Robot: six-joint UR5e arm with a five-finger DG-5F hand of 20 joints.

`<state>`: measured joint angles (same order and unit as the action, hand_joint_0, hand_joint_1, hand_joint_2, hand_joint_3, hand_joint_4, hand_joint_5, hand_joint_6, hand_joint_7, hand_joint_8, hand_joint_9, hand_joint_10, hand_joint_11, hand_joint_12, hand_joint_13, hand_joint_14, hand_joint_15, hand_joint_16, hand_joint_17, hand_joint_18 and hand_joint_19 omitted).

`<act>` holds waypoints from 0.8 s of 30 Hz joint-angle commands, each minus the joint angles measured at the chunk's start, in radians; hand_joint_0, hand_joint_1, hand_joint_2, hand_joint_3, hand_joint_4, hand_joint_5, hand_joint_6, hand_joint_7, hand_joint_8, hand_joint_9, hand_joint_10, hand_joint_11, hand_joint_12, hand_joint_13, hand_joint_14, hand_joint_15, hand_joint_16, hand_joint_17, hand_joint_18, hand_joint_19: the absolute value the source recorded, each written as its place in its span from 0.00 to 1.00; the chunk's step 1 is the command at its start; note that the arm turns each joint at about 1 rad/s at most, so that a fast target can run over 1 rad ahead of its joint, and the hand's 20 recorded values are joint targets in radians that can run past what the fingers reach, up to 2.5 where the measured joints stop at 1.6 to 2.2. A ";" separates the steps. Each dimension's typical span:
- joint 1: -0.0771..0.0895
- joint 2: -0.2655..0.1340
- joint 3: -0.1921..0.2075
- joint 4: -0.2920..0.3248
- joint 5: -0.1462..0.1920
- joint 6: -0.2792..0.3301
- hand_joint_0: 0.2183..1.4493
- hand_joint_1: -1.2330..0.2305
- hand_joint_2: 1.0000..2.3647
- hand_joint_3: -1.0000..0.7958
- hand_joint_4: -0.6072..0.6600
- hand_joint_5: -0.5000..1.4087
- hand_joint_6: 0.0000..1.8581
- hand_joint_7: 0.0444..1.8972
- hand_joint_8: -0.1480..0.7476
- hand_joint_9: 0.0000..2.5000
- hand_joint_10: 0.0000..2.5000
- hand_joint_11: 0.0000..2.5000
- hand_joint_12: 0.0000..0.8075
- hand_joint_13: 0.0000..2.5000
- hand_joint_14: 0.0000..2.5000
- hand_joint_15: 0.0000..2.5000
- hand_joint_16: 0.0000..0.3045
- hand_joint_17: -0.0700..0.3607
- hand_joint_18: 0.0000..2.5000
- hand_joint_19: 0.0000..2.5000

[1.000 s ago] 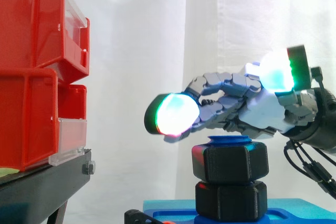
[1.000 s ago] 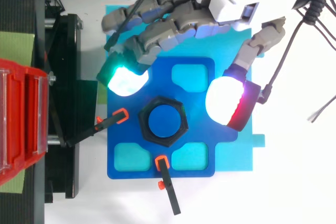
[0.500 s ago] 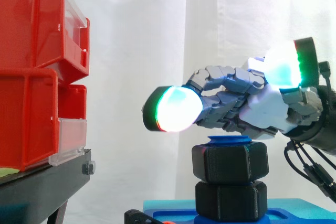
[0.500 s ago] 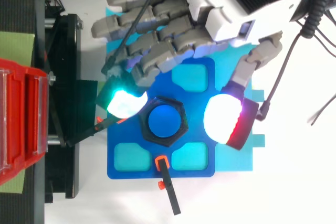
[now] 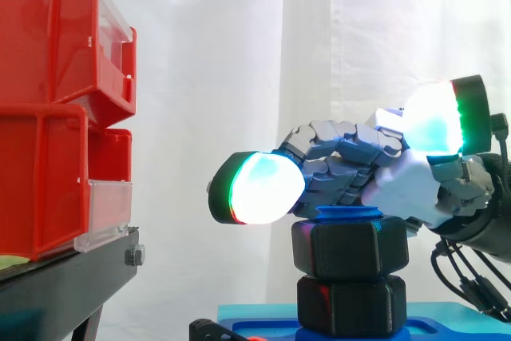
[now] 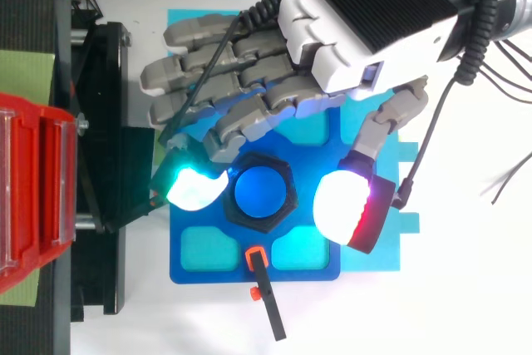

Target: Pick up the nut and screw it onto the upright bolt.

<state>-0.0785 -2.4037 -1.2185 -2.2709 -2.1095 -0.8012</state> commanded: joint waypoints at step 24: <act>-0.012 -0.003 0.001 -0.001 -0.004 0.004 0.16 0.77 0.00 0.28 0.60 0.15 0.27 0.38 0.43 0.09 0.00 0.00 0.45 0.05 0.00 0.00 0.18 0.45 0.00 0.00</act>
<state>-0.0887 -2.4068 -1.2179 -2.2720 -2.1121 -0.7953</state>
